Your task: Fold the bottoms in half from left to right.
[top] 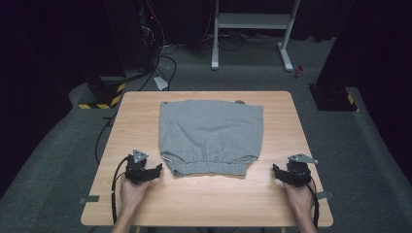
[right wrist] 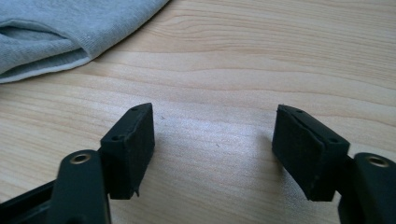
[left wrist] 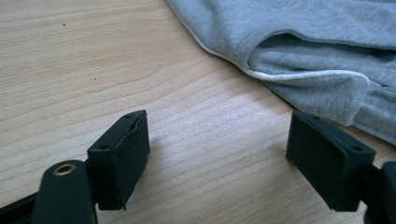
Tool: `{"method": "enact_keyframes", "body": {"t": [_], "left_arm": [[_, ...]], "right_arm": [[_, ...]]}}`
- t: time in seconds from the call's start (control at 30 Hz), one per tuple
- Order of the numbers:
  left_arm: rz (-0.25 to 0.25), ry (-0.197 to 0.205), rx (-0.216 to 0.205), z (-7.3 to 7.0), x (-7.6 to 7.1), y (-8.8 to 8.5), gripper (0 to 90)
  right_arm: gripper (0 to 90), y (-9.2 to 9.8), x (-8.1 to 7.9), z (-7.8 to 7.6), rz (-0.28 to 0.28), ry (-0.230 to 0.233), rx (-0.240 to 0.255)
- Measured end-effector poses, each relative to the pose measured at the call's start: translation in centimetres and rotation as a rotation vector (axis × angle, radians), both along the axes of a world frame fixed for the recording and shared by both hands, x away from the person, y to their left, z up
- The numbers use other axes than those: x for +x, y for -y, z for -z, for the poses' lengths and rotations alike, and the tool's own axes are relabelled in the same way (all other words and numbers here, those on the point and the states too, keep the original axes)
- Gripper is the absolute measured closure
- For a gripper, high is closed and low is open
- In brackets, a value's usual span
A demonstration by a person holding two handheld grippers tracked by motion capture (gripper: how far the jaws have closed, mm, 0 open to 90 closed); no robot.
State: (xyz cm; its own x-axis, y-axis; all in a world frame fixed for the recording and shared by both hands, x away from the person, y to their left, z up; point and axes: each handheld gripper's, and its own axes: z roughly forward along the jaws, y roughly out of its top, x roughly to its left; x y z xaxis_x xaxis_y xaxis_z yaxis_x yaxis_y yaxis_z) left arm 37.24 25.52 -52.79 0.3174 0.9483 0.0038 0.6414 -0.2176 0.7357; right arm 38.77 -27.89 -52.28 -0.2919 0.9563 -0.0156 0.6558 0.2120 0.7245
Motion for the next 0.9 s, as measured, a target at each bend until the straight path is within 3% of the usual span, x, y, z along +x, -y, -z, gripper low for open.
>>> {"method": "enact_keyframes", "body": {"t": [0.23, 0.9], "left_arm": [[0.019, -0.015, -0.014, -0.2, 0.1, 0.0, 21.0], [0.074, 0.034, -0.103, -1.4, -0.7, 0.2, 21.7]], "right_arm": [[34.7, 0.2, -0.1, -0.2, 0.015, 0.016, 0.025], [35.6, -0.4, -0.7, -0.3, -0.018, 0.050, 0.039]]}}
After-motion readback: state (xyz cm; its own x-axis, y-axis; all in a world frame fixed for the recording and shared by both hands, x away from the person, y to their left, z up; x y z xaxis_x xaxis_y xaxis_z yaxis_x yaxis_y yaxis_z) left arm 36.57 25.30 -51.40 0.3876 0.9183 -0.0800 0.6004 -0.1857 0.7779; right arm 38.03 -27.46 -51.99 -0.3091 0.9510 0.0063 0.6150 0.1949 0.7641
